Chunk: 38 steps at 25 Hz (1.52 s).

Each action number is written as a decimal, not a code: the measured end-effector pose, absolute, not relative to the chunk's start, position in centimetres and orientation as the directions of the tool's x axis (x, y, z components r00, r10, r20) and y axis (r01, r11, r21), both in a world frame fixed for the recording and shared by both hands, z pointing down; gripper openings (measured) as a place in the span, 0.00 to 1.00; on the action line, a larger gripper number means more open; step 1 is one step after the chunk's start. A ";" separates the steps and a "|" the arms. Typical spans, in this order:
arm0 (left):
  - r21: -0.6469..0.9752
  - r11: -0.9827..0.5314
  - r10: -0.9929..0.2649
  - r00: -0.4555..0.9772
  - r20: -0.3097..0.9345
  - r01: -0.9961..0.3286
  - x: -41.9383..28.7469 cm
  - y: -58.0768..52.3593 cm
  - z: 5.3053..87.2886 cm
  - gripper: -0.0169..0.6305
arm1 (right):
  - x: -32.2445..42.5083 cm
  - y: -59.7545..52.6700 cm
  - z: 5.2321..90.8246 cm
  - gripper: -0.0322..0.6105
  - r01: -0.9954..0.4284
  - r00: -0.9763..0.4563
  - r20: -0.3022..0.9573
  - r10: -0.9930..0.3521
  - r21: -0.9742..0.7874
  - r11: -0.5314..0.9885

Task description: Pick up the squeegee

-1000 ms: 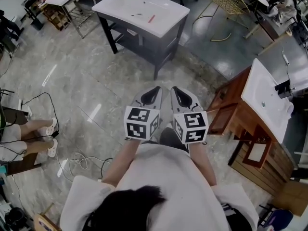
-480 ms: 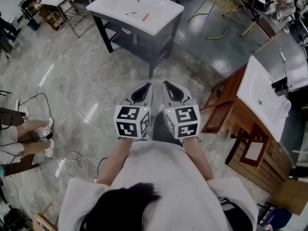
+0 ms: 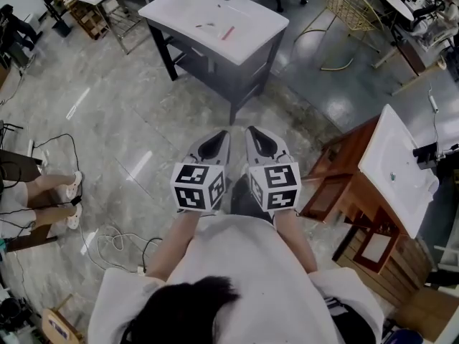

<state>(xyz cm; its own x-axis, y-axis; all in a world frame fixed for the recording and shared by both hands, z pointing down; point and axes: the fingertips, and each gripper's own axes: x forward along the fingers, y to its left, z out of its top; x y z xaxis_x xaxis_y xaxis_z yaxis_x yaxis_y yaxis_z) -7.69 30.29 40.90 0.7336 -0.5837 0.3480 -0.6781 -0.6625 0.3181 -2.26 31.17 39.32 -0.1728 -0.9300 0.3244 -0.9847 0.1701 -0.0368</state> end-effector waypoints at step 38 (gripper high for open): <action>0.365 -0.505 -0.663 0.622 0.416 -0.782 6.2 13.1 43.0 0.07 | 11.8 13.9 41.3 0.09 -0.930 -0.361 0.379 -0.852 -0.082 0.357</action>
<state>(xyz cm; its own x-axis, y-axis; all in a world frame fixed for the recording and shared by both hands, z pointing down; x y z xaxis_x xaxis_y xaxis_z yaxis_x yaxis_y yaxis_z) 6.16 13.12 43.02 0.6221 -0.6634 0.4158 -0.7823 -0.5048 0.3649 11.82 13.86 41.31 -0.3607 -0.8523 0.3788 -0.9304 0.3572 -0.0823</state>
